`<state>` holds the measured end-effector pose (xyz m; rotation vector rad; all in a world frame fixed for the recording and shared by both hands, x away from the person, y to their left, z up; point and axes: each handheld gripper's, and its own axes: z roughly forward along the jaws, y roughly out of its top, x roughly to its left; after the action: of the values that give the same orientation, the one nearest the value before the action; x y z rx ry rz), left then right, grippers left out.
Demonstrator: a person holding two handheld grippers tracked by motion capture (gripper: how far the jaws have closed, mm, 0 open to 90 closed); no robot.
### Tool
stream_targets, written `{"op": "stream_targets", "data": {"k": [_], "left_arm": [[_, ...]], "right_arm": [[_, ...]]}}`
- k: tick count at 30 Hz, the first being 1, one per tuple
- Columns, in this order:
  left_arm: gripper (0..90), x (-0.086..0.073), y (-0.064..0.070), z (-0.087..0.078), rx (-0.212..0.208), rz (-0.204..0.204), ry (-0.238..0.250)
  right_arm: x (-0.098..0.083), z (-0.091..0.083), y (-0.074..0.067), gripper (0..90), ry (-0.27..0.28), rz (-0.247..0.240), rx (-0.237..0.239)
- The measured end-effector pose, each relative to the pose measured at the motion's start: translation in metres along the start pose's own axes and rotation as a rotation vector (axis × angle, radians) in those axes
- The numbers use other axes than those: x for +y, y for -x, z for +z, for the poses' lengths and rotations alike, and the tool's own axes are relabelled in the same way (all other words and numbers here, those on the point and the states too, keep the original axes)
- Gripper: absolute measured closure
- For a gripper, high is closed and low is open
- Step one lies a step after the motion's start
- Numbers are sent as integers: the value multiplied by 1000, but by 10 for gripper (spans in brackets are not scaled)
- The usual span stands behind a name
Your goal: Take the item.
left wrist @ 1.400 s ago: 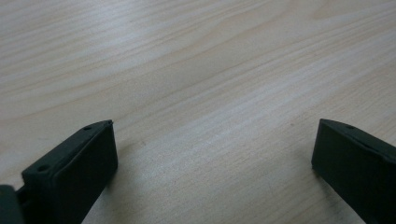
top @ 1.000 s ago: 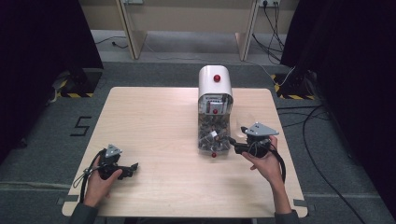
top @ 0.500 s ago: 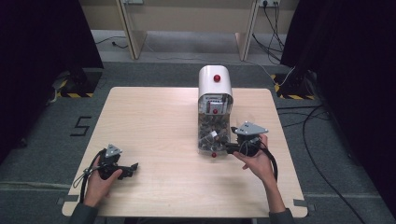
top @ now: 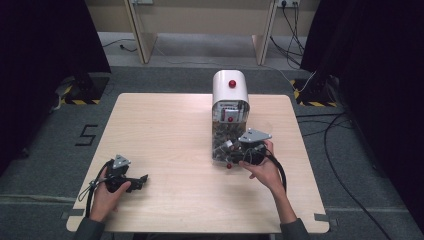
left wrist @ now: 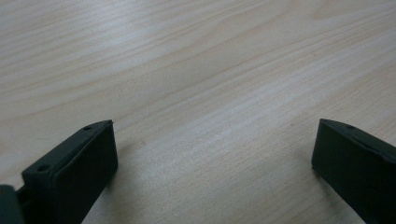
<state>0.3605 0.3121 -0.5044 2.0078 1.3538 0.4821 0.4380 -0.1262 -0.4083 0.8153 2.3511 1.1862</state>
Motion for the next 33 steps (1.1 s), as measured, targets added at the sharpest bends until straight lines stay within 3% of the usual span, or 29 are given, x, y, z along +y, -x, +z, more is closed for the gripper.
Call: {"op": "stream_targets", "data": {"k": [22, 33], "left_arm": [[0, 0, 0, 0, 0, 1, -1], [0, 0, 0, 0, 0, 1, -1]], "right_arm": [[2, 36, -4, 381, -51, 2, 31], [-2, 44, -4, 488, -91, -2, 47]]}}
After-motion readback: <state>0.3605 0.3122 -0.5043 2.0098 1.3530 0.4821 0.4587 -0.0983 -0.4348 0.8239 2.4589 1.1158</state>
